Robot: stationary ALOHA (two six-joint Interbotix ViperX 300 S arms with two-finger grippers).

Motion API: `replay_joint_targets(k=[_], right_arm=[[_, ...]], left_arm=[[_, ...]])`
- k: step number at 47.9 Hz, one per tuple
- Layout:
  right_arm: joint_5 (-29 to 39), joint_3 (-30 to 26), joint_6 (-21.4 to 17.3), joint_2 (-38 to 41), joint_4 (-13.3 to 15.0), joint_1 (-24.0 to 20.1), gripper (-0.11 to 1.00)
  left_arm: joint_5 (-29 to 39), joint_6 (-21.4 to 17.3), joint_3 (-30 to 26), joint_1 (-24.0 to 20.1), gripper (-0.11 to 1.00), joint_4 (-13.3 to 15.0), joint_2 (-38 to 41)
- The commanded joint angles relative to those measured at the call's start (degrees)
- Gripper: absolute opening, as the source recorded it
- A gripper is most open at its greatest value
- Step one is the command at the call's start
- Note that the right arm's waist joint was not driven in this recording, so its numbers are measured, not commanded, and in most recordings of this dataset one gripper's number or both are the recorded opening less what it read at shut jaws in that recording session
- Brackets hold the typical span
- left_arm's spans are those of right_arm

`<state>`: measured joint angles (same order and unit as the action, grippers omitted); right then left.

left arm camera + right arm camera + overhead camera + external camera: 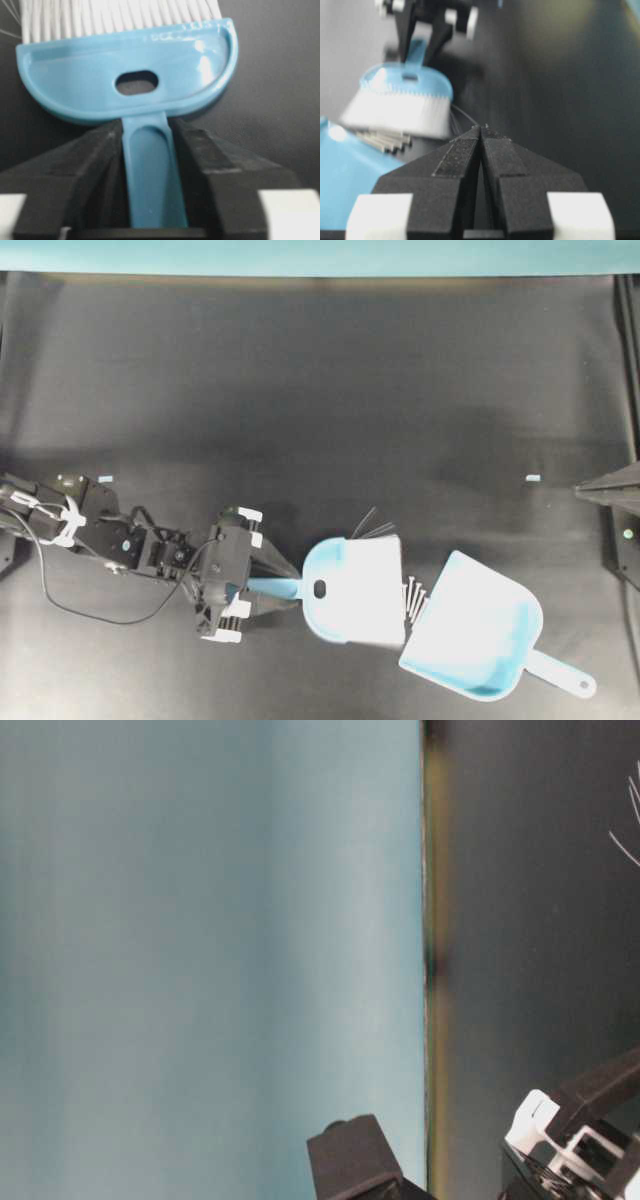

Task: Hold the dustpan with a person, while the left arm uses a hand brush to gather the screws into the dustpan.
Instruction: 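Close the left gripper on the brush handle, then lift the brush and swing it up over the screws, then sweep the brush bristles across the screws toward the held dustpan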

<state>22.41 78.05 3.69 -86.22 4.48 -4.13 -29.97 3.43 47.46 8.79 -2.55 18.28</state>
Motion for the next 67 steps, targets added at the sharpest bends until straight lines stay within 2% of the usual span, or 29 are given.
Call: replay_joint_targets(k=[1,9,13,21,28,36,49,61,67], right_arm=[[0.8,-0.4,0.5,0.2,0.2,0.0,0.0],[2.0,-0.5,0.5,-0.3,0.2,0.0,0.0],[2.8,-0.6,0.6,-0.4,0.2,0.0,0.0],[4.7,-1.0,0.6,-1.0,0.2,0.0,0.0],[8.9,-1.8,0.7,-1.8,0.2,0.0,0.0],[9.4,-1.8,0.7,-2.0,0.2,0.0,0.0],[9.4,-1.8,0.7,-2.1,0.2,0.0,0.0],[9.4,-1.8,0.7,-2.1,0.2,0.0,0.0],[9.4,-1.8,0.7,-2.1,0.2,0.0,0.0]], left_arm=[[3.0,-0.4,0.3,0.6,0.32,-0.4,-0.1],[7.3,-2.3,0.2,-0.4,0.32,-0.4,-5.0],[12.0,-4.5,-0.3,-1.5,0.32,-0.4,-9.1],[27.2,-8.3,-3.7,-3.9,0.32,-0.4,-16.7],[39.3,-12.0,-8.1,-5.7,0.32,-0.4,-19.6],[52.6,-16.2,-14.9,-6.7,0.32,-0.4,-19.6],[79.3,-23.6,-28.6,-7.4,0.32,-0.4,-18.4],[98.2,-24.5,-41.4,-8.6,0.32,-0.4,-12.8],[102.1,-24.6,-46.8,-8.9,0.32,-0.5,-10.0]])
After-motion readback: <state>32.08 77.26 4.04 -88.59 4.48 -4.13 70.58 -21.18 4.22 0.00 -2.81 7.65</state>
